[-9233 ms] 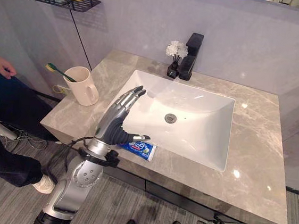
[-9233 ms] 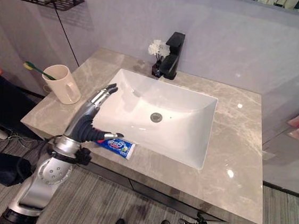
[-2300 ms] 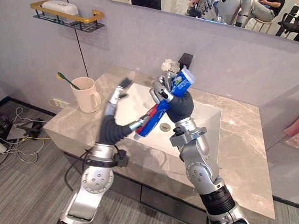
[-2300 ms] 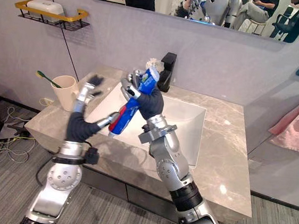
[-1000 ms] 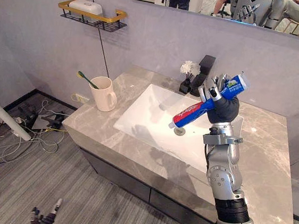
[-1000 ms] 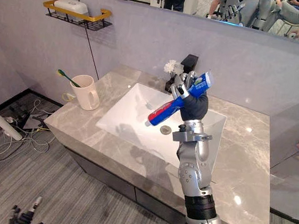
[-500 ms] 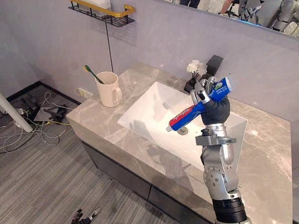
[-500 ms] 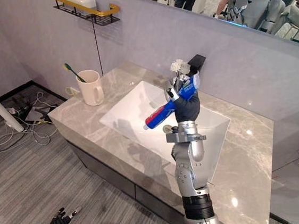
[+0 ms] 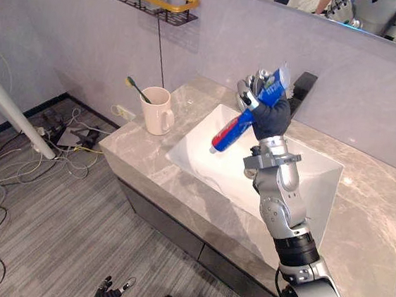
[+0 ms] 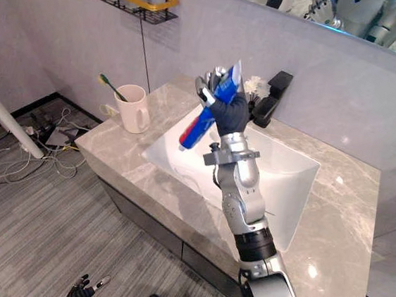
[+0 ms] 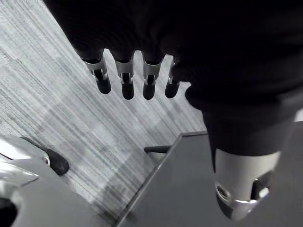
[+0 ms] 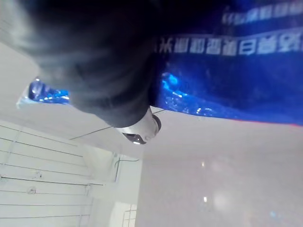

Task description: Organize washtable

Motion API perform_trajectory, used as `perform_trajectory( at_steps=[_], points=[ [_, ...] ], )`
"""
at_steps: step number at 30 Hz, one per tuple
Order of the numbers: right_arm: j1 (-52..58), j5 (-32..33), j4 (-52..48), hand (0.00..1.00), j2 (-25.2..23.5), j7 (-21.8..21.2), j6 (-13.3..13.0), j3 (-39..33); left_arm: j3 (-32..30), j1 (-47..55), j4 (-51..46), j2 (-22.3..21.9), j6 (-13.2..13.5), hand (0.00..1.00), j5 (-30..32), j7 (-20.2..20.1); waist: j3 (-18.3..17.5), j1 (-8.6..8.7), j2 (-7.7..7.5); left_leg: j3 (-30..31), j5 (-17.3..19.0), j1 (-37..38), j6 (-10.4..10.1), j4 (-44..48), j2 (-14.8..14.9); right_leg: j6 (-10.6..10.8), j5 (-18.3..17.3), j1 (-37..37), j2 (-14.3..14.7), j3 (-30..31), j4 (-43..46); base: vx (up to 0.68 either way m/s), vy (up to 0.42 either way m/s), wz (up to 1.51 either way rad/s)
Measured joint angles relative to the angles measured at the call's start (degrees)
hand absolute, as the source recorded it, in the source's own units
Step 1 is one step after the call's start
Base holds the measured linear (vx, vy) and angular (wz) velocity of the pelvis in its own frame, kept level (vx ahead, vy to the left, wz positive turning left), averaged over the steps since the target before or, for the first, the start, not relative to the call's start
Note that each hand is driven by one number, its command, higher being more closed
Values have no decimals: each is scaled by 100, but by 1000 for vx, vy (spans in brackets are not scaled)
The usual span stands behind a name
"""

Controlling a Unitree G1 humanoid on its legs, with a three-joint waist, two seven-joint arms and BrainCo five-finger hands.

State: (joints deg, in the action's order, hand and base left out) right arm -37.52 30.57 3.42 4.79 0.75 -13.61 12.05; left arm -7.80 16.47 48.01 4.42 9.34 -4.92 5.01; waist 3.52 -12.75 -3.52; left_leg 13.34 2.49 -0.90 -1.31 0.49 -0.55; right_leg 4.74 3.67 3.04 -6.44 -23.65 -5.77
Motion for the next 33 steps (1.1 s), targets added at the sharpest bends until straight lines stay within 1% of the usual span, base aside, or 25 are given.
perform_trajectory(
  at_steps=[1,4,5,8,11,15,16,17,23,25,27,33],
  points=[
    [-87,-39,73,100,10,53,0,1,99,-1,-8,40,2,0,1,-3,5,-75,-2,33,0,-25,0,14,-4,4,-4,-1,0,-9,0,9,9,23],
    [-456,-165,306,100,4,141,-2,20,133,-3,-23,72,9,0,1,-6,122,-161,-20,160,0,-46,-1,51,-39,2,-53,73,-20,-162,0,-13,5,25],
    [-662,-267,439,100,9,214,-7,17,185,2,-18,113,6,0,2,-8,160,-232,-41,201,0,-64,-2,55,-42,2,-62,72,-20,-183,0,-33,3,14],
    [-1133,-464,762,100,21,364,-8,15,348,4,-28,227,10,0,5,-20,235,-274,-90,266,0,-156,-5,59,-49,-13,-92,70,-19,-285,0,-33,2,16],
    [-1571,-672,1021,100,112,564,-13,8,376,-1,-34,272,14,0,5,-95,295,-393,-128,343,3,-228,-11,87,-55,4,-117,52,-12,-358,0,3,3,14],
    [-2107,-897,1435,100,180,727,-17,6,393,0,-40,307,16,0,5,-117,396,-444,-161,432,27,-313,-48,207,-73,11,-128,17,-4,-460,1,39,11,14],
    [-2196,-936,1484,100,263,803,-17,-1,441,-5,-43,323,16,0,5,-115,403,-519,-172,438,29,-369,-51,220,-75,11,-128,-33,-3,-462,1,12,15,5],
    [-2302,-954,1634,100,313,842,-13,-32,530,1,-30,354,11,0,8,-117,423,-548,-172,447,29,-393,-51,236,-81,11,-128,-43,-4,-472,1,12,15,5],
    [-2847,-993,2315,100,485,1092,47,-75,565,11,-44,389,58,0,5,-117,625,-582,-199,474,70,-471,-78,351,-82,8,-130,-53,12,-489,1,-3,7,3],
    [-2977,-1046,2476,100,538,1164,53,-81,574,-6,-58,400,66,0,6,-118,658,-649,-210,464,98,-517,-91,409,-67,3,-133,-79,32,-478,1,-16,8,-1],
    [-3118,-1056,2630,100,582,1180,69,-81,602,-23,-66,407,71,0,6,-117,660,-697,-212,481,108,-602,-102,453,-60,0,-135,-133,48,-492,1,-5,0,3],
    [-3537,-1092,2980,100,584,1217,115,-193,773,-26,-59,518,94,0,12,-121,794,-716,-237,561,146,-708,-122,565,-62,-16,-146,-150,74,-586,1,-3,10,7]
  ],
)
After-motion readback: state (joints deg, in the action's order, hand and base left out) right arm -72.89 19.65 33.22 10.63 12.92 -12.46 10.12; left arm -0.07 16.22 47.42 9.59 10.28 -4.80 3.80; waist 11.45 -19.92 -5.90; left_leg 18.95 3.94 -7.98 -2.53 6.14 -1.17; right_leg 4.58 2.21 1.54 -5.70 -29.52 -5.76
